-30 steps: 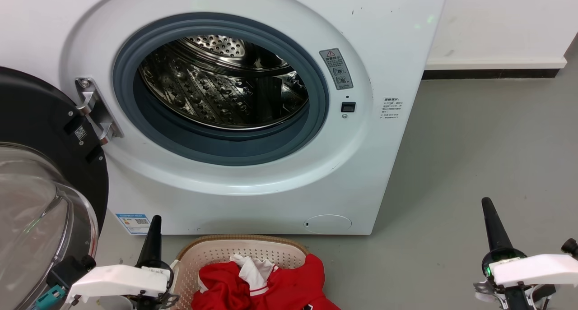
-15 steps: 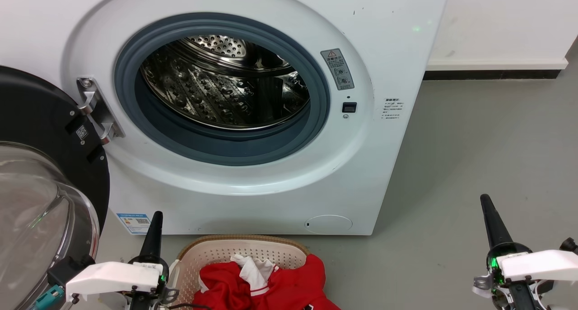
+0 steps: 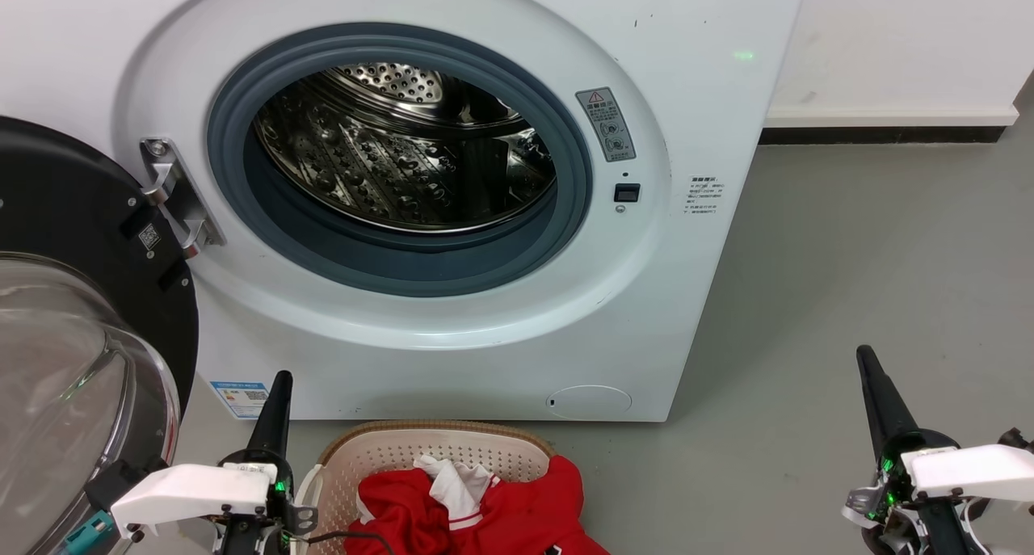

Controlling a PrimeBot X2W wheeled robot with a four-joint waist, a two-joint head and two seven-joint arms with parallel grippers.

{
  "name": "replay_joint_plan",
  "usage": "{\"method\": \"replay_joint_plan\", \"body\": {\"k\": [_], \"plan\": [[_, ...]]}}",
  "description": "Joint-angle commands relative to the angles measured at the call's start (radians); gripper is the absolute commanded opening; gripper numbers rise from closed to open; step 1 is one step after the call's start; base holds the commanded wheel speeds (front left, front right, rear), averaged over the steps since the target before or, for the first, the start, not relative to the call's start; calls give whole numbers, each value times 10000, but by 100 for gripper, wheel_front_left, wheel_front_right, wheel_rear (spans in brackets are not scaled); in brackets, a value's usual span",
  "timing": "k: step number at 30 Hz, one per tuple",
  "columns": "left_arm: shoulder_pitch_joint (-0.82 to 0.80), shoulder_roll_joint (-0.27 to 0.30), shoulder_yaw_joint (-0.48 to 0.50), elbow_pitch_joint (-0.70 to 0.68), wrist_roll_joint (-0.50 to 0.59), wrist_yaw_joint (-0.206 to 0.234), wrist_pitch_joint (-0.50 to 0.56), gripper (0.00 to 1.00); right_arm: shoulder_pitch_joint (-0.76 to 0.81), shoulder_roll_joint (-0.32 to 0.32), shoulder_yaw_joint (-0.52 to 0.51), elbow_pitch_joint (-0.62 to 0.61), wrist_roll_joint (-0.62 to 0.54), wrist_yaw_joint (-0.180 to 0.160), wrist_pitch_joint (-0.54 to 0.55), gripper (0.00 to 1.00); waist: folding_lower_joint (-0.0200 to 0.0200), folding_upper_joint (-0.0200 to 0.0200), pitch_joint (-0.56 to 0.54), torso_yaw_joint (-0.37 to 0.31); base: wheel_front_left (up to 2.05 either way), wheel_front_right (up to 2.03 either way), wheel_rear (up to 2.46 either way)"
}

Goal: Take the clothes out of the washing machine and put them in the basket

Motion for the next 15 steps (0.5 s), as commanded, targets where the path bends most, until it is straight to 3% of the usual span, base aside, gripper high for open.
{"method": "replay_joint_plan", "body": {"k": [1, 15], "plan": [[-216, -6, 30, 8, -264, -86, 81, 0, -261, -48, -21, 32, 295, -1, 76, 0, 0, 0, -1, 4, 0, 0, 0], [-343, -42, 133, 162, -1393, -189, 356, 0, -391, -22, -81, 218, 1454, -2, 363, 0, 0, 0, -12, 32, 0, 0, 0]]}}
